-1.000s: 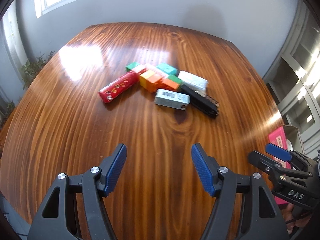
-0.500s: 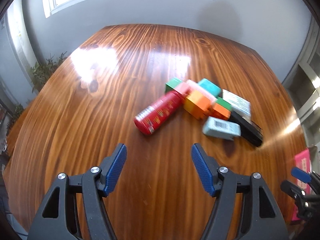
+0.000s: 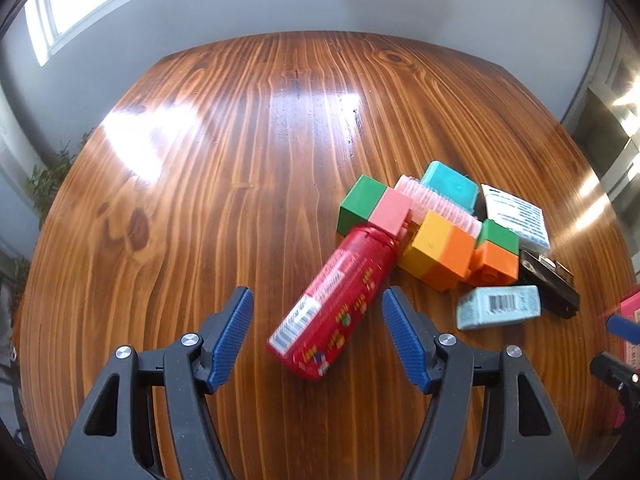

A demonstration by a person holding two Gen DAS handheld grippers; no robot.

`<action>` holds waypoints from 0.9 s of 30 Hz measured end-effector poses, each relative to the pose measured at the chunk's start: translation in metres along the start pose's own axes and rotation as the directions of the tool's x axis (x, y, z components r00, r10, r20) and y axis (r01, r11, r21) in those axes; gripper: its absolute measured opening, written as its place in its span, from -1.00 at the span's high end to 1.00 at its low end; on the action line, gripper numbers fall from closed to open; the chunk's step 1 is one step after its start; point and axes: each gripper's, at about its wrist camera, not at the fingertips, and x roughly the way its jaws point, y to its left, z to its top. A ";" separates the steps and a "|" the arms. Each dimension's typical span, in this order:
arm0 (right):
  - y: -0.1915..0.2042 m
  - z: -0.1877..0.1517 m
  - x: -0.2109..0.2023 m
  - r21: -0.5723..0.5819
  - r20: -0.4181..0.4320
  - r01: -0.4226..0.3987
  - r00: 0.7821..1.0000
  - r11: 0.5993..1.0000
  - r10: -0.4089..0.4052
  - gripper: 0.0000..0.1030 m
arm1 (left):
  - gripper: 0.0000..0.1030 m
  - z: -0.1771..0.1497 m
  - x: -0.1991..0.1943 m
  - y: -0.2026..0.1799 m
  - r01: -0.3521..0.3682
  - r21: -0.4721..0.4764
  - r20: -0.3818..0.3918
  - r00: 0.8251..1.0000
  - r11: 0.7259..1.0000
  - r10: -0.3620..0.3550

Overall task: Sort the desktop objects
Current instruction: 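Move both open tools back to the items on the table, then grasp the red bottle with the left tool while the right tool grasps the black case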

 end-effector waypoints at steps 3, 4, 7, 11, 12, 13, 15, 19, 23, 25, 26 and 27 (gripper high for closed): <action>0.005 0.012 0.006 -0.018 0.009 0.000 1.000 1.000 0.000 -0.46 | -0.37 0.002 0.008 0.002 0.018 -0.003 -0.012 1.000 1.000 -0.018; 0.006 0.014 0.008 -0.023 0.010 0.002 1.000 1.000 -0.002 -0.46 | -0.37 0.002 0.011 0.001 0.024 -0.004 -0.016 1.000 1.000 -0.024; 0.010 0.024 0.018 -0.035 0.008 0.008 1.000 0.999 -0.008 -0.46 | -0.37 0.002 0.016 -0.002 0.029 0.004 -0.027 0.999 1.000 -0.029; 0.015 0.035 0.030 -0.072 0.005 0.010 1.000 0.997 -0.010 -0.46 | -0.37 0.000 0.022 -0.006 0.035 0.011 -0.036 0.999 0.999 -0.035; 0.015 0.036 0.032 -0.077 0.002 0.007 1.000 0.997 -0.007 -0.46 | -0.32 -0.001 0.022 -0.006 0.035 0.007 -0.026 0.999 0.999 -0.035; 0.015 0.038 0.033 -0.081 0.002 0.002 1.000 0.997 -0.002 -0.44 | -0.25 -0.004 0.021 -0.007 0.038 0.008 -0.019 0.999 0.999 -0.038; 0.016 0.040 0.035 -0.090 0.001 -0.014 1.000 0.996 0.015 -0.30 | 0.06 -0.006 0.020 -0.010 0.027 0.020 -0.012 1.000 0.999 -0.027; 0.020 0.046 0.044 -0.102 -0.022 -0.066 0.998 0.993 0.064 0.09 | 0.26 -0.008 0.017 -0.010 0.059 0.001 -0.019 0.998 0.998 -0.059; 0.026 0.052 0.049 -0.136 -0.020 -0.085 0.996 0.987 0.083 0.16 | 0.27 -0.014 0.014 -0.013 0.088 -0.016 -0.029 0.996 0.996 -0.088; 0.030 0.054 0.052 -0.150 -0.032 -0.096 0.995 0.984 0.092 0.18 | 0.27 -0.017 0.013 -0.020 0.102 -0.020 -0.035 0.994 0.995 -0.103; 0.032 0.054 0.054 -0.157 -0.040 -0.099 0.995 0.983 0.094 0.18 | 0.27 -0.020 0.012 -0.023 0.104 -0.019 -0.037 0.994 0.994 -0.104; 0.033 0.054 0.056 -0.163 -0.045 -0.100 0.995 0.982 0.094 0.20 | 0.27 -0.022 0.011 -0.025 0.105 -0.020 -0.038 0.994 0.994 -0.106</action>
